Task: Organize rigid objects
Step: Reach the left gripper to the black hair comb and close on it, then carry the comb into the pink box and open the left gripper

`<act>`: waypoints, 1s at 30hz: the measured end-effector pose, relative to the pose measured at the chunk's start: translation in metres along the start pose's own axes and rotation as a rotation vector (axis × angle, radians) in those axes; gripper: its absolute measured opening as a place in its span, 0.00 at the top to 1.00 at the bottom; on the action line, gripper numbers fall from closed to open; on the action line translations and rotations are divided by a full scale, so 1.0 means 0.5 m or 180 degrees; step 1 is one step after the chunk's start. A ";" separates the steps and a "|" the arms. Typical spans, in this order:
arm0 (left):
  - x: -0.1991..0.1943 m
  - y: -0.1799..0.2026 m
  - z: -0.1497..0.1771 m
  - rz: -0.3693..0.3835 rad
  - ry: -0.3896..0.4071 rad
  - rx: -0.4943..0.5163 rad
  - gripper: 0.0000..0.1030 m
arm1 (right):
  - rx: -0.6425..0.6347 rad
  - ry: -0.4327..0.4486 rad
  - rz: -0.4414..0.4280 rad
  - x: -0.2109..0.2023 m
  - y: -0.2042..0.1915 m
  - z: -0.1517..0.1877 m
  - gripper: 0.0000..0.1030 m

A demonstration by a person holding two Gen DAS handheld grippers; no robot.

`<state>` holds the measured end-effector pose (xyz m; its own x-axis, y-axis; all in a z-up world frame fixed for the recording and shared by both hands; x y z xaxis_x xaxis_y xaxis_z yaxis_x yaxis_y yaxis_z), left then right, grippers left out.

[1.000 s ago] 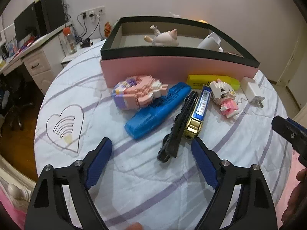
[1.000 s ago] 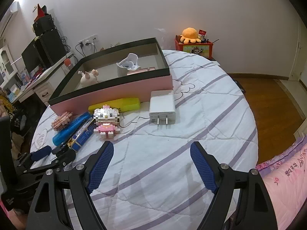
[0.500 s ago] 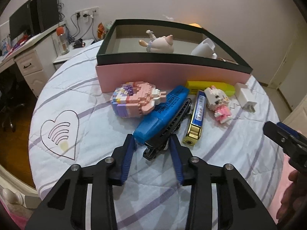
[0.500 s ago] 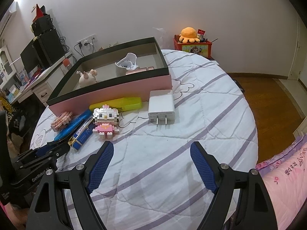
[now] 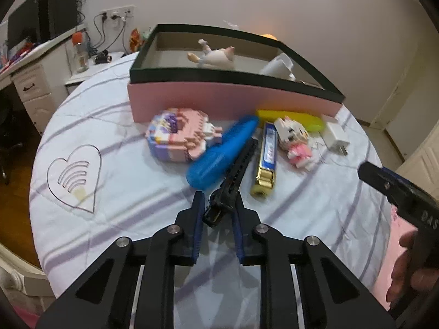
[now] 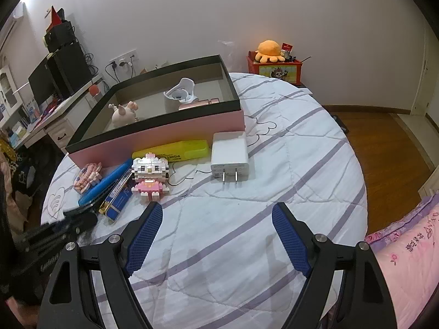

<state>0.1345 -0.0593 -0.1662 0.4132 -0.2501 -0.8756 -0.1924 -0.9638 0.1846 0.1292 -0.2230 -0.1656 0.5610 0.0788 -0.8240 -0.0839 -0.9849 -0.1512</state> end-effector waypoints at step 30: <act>-0.055 0.046 -0.036 -0.0061 0.0290 0.0186 0.85 | 0.0005 0.0048 0.0009 -0.020 -0.002 0.003 0.19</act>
<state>0.1346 -0.0761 -0.1299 0.4961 -0.2415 -0.8340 -0.2341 -0.9622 0.1393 0.1225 -0.2228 -0.1578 0.5733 0.0735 -0.8161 -0.0867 -0.9849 -0.1496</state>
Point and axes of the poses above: each gripper's, at about its wrist camera, not at the fingertips, and x roughly the way its jaws point, y to its right, z to its underside, the point moved 10 cm from there along x, roughly the way its jaws point, and after that the axes turned 11 degrees about -y, right-handed, at the moved point
